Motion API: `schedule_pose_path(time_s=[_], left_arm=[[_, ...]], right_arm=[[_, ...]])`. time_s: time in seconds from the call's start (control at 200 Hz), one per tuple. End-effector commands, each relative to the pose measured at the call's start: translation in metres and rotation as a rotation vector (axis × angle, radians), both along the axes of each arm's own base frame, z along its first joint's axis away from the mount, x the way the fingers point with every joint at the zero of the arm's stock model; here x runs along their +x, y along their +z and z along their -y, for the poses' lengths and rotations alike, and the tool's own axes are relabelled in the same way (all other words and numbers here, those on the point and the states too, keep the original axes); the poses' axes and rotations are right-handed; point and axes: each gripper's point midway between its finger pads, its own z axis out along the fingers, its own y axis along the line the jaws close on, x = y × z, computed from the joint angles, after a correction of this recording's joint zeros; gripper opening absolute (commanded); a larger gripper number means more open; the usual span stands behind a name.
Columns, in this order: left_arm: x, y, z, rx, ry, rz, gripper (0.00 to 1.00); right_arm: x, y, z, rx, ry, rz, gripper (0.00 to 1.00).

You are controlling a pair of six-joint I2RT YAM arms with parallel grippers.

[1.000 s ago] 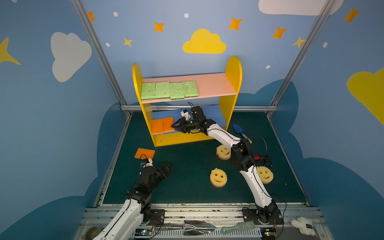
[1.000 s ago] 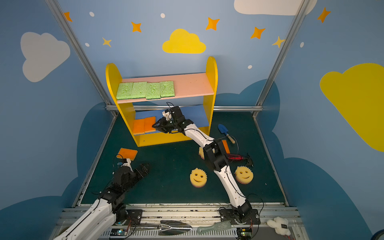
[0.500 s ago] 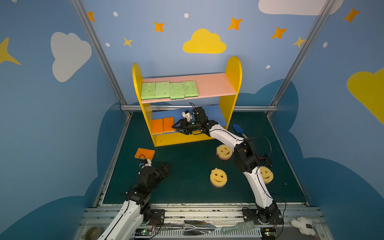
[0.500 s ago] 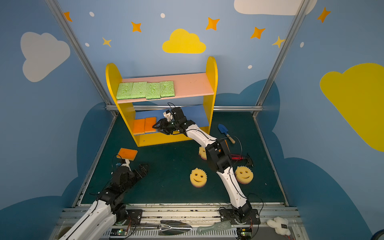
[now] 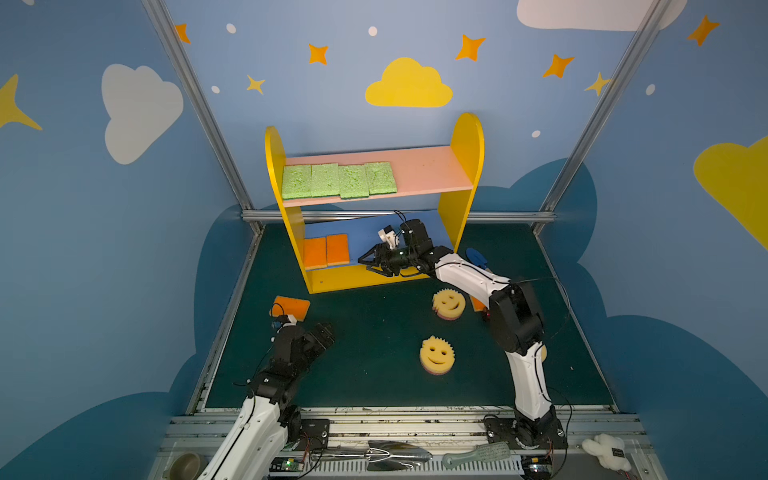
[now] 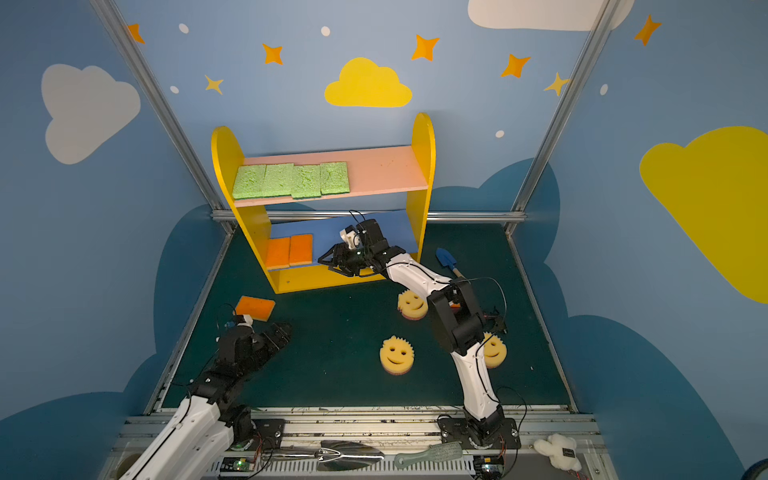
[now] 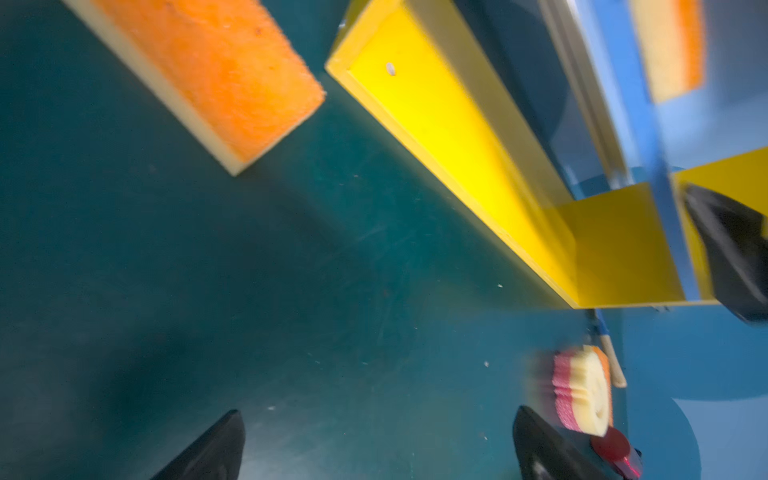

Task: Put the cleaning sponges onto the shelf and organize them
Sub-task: 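Open the right gripper and pull it back out of the shelf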

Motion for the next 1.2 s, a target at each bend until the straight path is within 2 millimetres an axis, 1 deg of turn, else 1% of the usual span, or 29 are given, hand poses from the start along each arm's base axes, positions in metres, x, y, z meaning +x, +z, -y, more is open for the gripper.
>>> schedule_pose_path(time_s=[0.0,0.13,0.195,0.275,0.345,0.435,0.496,0.571,0.601,0.746,0.831,0.961,1.036,1.136,1.196], left_arm=[[0.006,-0.001,-0.003,-0.015,0.002,-0.037,0.99],[0.015,0.003,-0.020,0.047,0.059,-0.026,0.99],[0.019,0.007,-0.030,0.091,0.098,-0.032,0.99],[0.019,0.003,-0.048,0.147,0.181,-0.083,1.00],[0.021,-0.002,-0.058,0.143,0.247,-0.109,1.00],[0.028,-0.004,-0.064,0.109,0.293,-0.105,0.98],[0.034,-0.003,-0.067,0.097,0.313,-0.093,0.96],[0.042,-0.002,-0.071,0.085,0.338,-0.086,0.86],[0.045,-0.003,-0.073,0.082,0.346,-0.090,0.84],[0.052,-0.012,-0.083,0.063,0.407,-0.107,0.79],[0.055,-0.018,-0.090,0.045,0.442,-0.111,0.74],[0.058,-0.025,-0.098,0.025,0.484,-0.126,0.70],[0.060,-0.029,-0.102,0.022,0.504,-0.127,0.68],[0.057,-0.035,-0.108,0.021,0.546,-0.141,0.66],[0.059,-0.035,-0.111,0.028,0.557,-0.127,0.64]], right_arm=[[-0.004,0.026,0.016,0.026,-0.010,0.088,0.55],[-0.010,0.020,0.037,0.017,-0.030,0.083,0.55],[-0.013,0.013,0.047,0.007,-0.042,0.071,0.55],[-0.014,0.007,0.056,0.003,-0.060,0.056,0.55],[-0.014,0.003,0.063,0.014,-0.070,0.045,0.55],[-0.012,-0.003,0.071,0.026,-0.083,0.030,0.54],[-0.011,-0.008,0.077,0.031,-0.091,0.010,0.53],[-0.010,-0.014,0.083,0.035,-0.096,-0.018,0.52],[-0.009,-0.015,0.086,0.036,-0.099,-0.026,0.52],[-0.006,-0.014,0.093,0.066,-0.118,-0.029,0.51],[-0.005,-0.012,0.096,0.072,-0.122,-0.021,0.51],[-0.004,-0.012,0.097,0.076,-0.127,-0.018,0.50],[-0.003,-0.014,0.097,0.080,-0.128,-0.023,0.50],[-0.002,-0.017,0.098,0.079,-0.132,-0.025,0.50],[-0.001,-0.020,0.099,0.075,-0.134,-0.026,0.50]])
